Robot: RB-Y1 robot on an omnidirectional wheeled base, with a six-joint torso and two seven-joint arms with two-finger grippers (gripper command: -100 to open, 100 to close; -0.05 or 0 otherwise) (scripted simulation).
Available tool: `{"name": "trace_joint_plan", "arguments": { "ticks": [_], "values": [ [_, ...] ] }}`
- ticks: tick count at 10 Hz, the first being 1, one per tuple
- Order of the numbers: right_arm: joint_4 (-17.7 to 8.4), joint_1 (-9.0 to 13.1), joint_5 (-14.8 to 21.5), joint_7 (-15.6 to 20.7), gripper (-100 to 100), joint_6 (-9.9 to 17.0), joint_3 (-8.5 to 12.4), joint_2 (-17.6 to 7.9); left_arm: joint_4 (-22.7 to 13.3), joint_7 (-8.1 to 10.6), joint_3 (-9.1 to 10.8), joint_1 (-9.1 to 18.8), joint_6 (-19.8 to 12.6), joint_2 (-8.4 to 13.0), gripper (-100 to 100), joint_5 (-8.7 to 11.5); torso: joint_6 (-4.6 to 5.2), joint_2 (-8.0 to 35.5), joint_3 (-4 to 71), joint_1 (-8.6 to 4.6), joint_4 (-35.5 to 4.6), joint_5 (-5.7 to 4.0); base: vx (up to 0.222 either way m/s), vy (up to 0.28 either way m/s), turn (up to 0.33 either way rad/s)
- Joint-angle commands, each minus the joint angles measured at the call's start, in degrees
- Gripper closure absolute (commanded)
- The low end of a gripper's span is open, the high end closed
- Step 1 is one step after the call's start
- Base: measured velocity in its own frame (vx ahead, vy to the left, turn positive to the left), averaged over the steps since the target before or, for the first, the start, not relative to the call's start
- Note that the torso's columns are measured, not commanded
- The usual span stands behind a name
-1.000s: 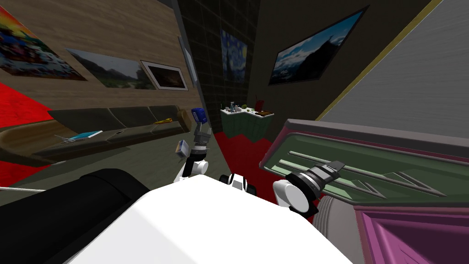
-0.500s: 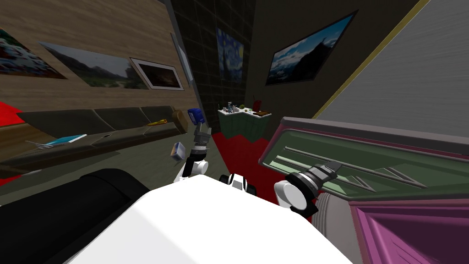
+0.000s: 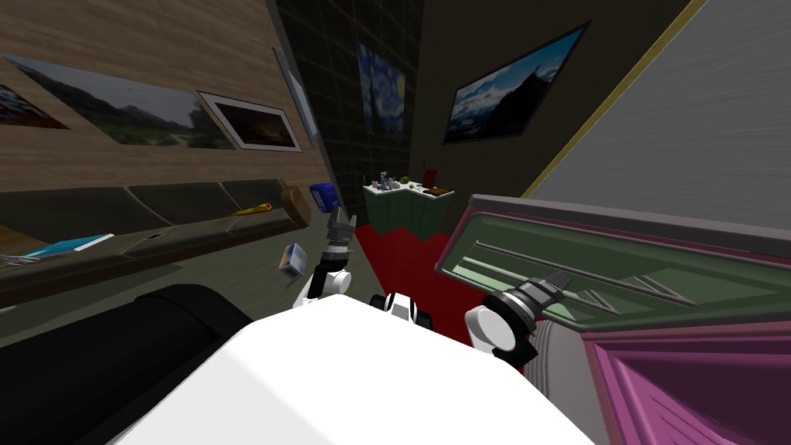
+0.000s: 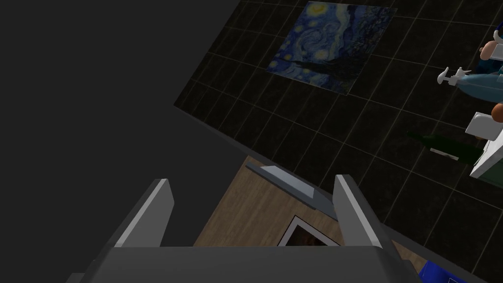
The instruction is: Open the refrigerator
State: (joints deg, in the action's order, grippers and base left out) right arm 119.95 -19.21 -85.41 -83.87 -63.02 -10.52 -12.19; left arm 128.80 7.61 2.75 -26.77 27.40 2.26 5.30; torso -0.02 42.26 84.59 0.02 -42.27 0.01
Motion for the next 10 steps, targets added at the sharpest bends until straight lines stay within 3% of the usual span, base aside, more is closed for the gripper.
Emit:
{"name": "trace_joint_plan", "arguments": {
  "ticks": [1, 2, 5, 7, 10],
  "values": [
    [-2.37, 0.22, 0.69, -3.99, -100, 2.00, 1.27, 0.04, 0.00, 0.00, 0.00, 0.01, 0.00, 0.00, 0, 0.00, 0.01, 0.12, -0.07, -0.05, -0.03, -0.01, 0.040, 0.012, -0.117],
    [-2.37, 0.22, 0.69, -5.37, -100, 2.00, 1.27, 0.04, 0.00, 0.00, 0.00, 0.00, 0.00, 0.00, 0, 0.00, 0.05, 0.08, -0.06, -0.05, -0.03, -0.02, 0.047, 0.021, -0.087],
    [-6.22, 0.52, 1.85, -10.50, -100, 5.49, 3.40, 0.17, 0.00, 0.00, 0.00, 0.00, 0.00, 0.00, 0, 0.00, 0.01, -0.01, 0.01, 0.02, 0.01, 0.01, 0.064, 0.037, -0.099],
    [-6.22, 0.52, 1.85, -12.65, -100, 5.49, 3.40, 0.17, 0.00, 0.00, 0.00, 0.00, 0.00, 0.00, 0, 0.00, 0.01, 0.05, -0.03, -0.02, -0.02, 0.00, 0.040, 0.025, -0.029],
    [-10.00, 1.04, 2.82, -18.16, -100, 8.98, 5.50, 0.32, 0.00, 0.00, 0.00, 0.00, 0.00, 0.00, 0, 0.00, 0.01, 0.03, -0.02, -0.01, -0.01, 0.00, 0.047, 0.033, -0.105]
  ]
}}
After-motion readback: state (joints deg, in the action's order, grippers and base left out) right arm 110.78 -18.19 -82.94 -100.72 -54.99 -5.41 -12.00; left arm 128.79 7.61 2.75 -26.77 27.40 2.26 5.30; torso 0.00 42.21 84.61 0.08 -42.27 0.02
